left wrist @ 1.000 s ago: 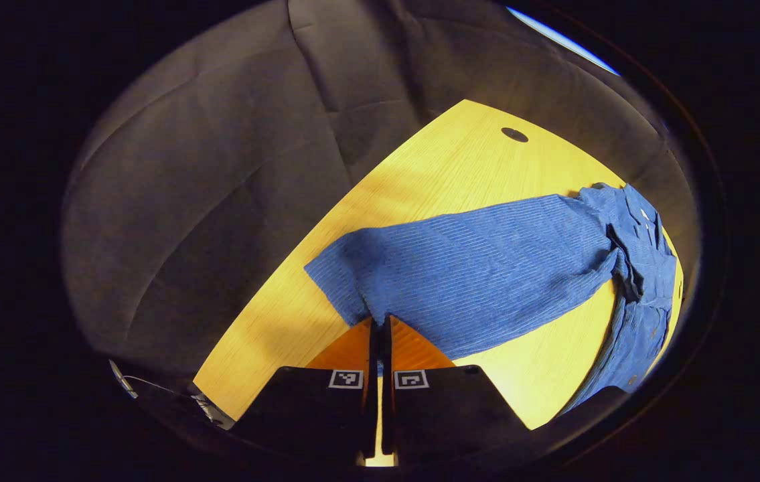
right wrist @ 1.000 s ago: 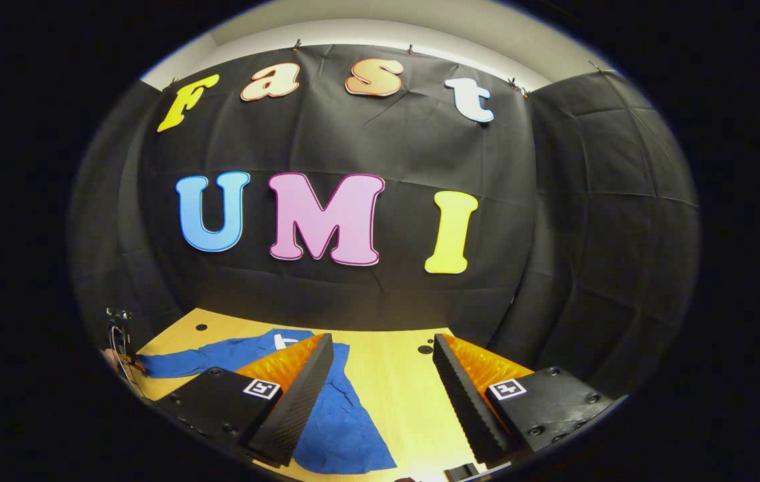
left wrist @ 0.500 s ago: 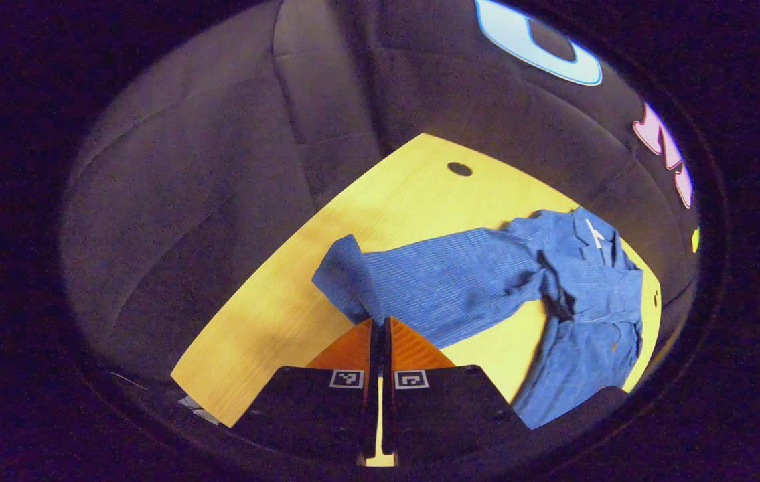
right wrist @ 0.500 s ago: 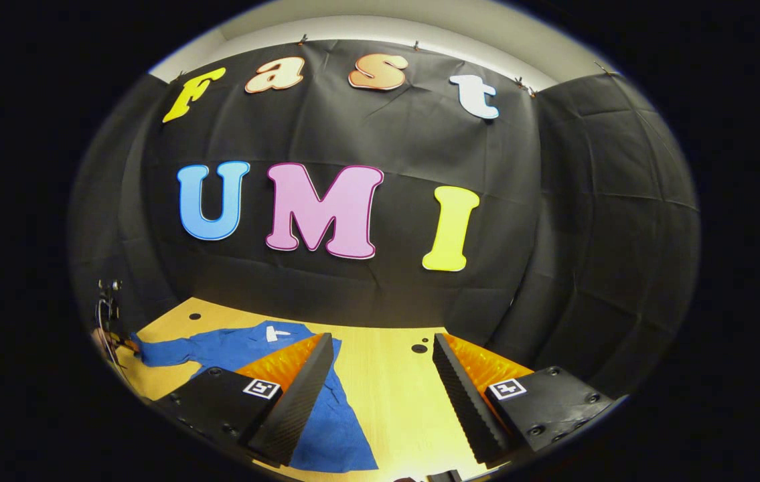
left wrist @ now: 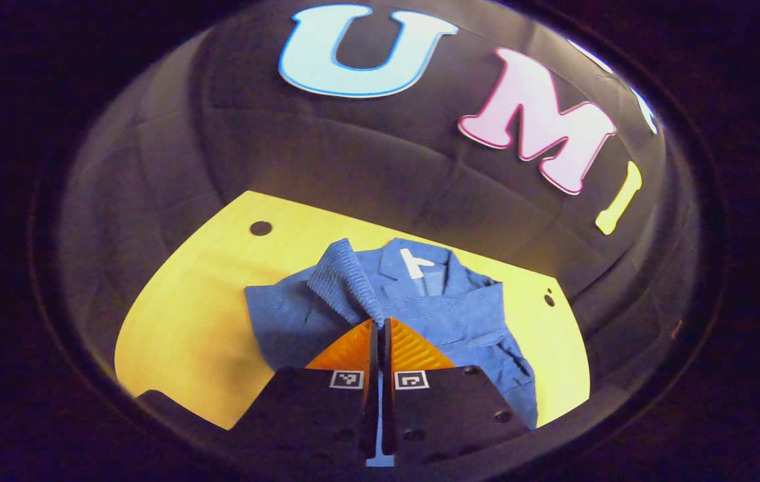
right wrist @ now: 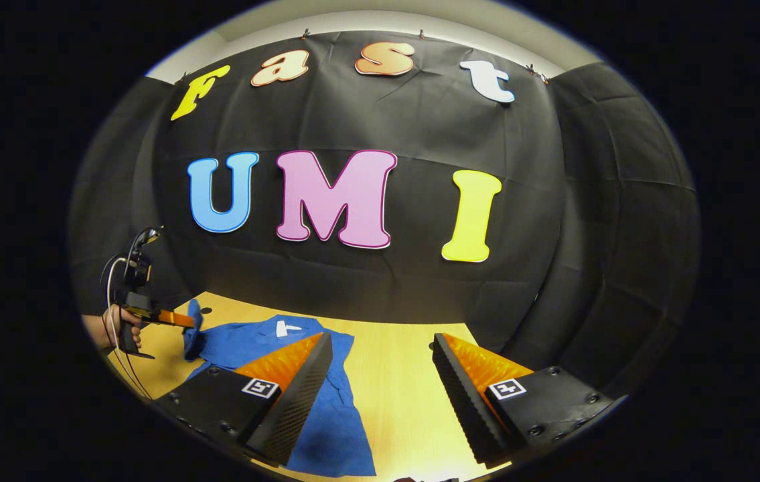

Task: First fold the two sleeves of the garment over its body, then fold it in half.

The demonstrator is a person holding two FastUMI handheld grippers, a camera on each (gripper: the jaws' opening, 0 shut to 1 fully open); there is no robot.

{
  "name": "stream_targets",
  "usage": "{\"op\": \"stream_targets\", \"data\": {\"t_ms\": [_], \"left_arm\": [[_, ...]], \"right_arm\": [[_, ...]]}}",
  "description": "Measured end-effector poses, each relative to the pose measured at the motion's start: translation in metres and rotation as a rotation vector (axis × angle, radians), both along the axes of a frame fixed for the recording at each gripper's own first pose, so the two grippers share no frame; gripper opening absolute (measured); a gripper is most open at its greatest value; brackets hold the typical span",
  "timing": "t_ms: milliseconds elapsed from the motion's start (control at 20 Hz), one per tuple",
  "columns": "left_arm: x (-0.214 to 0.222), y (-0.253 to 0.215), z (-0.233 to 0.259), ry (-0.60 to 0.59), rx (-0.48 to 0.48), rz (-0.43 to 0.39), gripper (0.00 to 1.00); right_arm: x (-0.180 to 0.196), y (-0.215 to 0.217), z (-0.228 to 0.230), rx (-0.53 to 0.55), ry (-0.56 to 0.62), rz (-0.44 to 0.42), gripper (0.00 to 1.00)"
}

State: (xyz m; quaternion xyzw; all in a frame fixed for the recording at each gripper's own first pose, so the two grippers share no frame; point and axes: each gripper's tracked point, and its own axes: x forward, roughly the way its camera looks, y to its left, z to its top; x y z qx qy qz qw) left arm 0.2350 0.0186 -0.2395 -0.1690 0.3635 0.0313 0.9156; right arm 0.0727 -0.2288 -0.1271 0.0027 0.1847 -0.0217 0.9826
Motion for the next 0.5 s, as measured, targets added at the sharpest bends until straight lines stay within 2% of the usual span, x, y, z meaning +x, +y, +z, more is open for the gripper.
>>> {"op": "stream_targets", "data": {"t_ms": [300,450,500], "left_arm": [[0.085,-0.147,-0.004,-0.024,-0.104,-0.160,0.01],[0.113,-0.181,-0.017,-0.031,-0.095,-0.183,0.01],[0.122,-0.189,-0.020,-0.038,-0.090,-0.187,0.06]], "right_arm": [[-0.004,-0.036,-0.027,-0.009,0.056,-0.050,0.97],[-0.009,-0.054,-0.042,-0.006,0.093,-0.084,0.97],[-0.010,-0.056,-0.045,0.002,0.100,-0.092,0.97]]}}
